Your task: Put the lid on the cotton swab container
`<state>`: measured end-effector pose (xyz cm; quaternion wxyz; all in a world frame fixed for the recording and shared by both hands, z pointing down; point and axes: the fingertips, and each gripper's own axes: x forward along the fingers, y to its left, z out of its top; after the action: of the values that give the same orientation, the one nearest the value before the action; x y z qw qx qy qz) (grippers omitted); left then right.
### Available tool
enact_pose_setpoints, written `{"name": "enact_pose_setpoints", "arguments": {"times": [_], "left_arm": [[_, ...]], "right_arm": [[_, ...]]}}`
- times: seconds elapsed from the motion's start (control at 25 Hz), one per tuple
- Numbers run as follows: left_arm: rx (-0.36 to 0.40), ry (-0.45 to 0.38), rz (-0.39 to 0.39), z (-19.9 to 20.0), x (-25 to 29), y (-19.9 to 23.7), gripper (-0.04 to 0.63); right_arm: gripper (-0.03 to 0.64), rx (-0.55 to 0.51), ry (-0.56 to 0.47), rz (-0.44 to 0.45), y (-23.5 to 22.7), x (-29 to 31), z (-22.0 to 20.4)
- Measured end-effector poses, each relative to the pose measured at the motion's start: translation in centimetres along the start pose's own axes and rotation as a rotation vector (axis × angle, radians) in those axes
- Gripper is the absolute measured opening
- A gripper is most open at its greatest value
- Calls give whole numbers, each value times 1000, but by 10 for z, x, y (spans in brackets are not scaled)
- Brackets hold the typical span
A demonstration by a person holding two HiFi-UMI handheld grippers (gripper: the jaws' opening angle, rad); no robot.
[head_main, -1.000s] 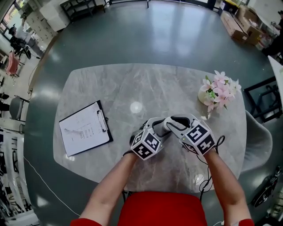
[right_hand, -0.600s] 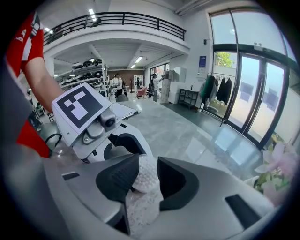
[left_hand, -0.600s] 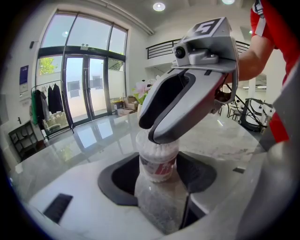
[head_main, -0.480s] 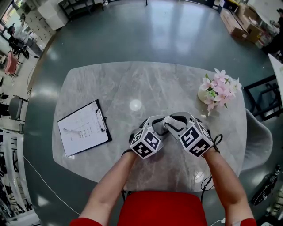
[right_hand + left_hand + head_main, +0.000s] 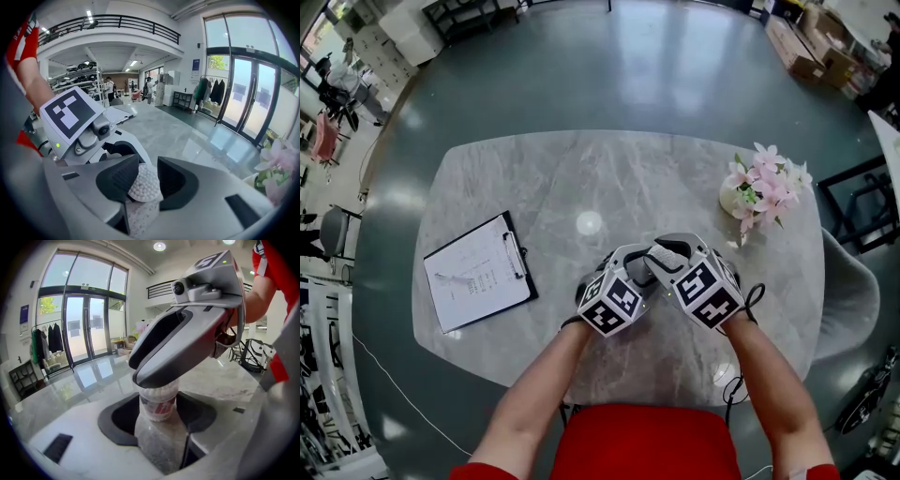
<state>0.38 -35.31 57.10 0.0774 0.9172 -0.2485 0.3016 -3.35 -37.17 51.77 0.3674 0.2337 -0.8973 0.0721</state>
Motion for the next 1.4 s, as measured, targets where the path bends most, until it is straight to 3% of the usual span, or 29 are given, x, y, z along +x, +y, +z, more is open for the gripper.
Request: {"name": "enact_pose_setpoints", "arguments": {"times": [0.28, 0.52, 0.76, 0.96, 1.08, 1.2, 1.4], "left_arm": [[0, -2, -1, 1, 0, 0, 278], [-9, -29, 5, 3, -6, 0, 281], [-23, -79, 23, 12, -17, 3, 312], [-18, -116, 25, 16, -35, -3, 319], [-23, -179, 46, 32, -53, -9, 320], [-32, -291, 84, 65, -81, -15, 319], [-134, -483, 163, 118, -138, -26, 191]], "right_arm": [[150, 38, -35, 6, -1, -1, -2], [149, 98, -129, 29, -6, -9, -2], [149, 104, -106, 16, -8, -11, -11], [149, 139, -145, 18, -5, -20, -12], [149, 196, -235, 23, -3, -40, -3], [144, 273, -392, 61, 3, -74, 16], [141, 287, -661, 75, 17, -150, 54]]}}
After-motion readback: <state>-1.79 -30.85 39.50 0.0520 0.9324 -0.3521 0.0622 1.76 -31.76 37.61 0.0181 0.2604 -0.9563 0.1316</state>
